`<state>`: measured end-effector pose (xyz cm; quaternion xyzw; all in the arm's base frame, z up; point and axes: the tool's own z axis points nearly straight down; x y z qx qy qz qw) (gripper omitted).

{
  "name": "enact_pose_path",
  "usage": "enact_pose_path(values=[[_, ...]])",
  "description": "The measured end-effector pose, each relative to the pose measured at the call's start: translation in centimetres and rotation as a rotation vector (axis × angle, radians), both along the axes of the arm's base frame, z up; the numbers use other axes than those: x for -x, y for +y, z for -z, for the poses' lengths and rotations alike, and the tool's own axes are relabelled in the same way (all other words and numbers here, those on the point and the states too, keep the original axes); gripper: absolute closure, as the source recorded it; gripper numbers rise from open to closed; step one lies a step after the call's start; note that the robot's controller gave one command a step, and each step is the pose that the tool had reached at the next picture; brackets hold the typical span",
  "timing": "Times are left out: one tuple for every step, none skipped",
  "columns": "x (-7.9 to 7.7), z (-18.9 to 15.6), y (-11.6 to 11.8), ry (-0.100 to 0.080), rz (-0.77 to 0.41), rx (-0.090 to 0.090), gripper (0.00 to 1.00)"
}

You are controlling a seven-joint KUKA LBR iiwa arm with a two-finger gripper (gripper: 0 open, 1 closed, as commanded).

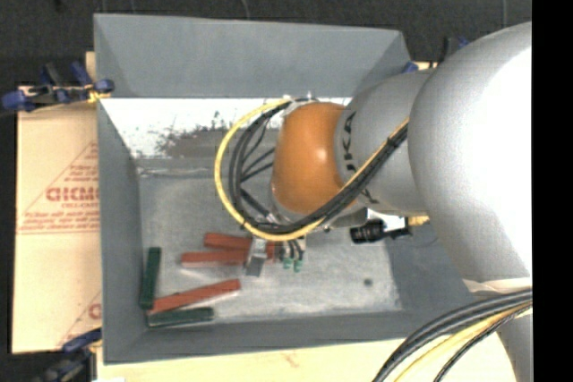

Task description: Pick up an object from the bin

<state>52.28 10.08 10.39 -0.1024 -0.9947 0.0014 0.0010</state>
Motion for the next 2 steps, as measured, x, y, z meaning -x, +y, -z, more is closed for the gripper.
enact_pose_path(values=[[0.6,-5.8,2.1,0.001,-0.162,0.0,1.0],[1.4,-11.1,1.5,-0.001,-0.145,-0.004,1.0]])
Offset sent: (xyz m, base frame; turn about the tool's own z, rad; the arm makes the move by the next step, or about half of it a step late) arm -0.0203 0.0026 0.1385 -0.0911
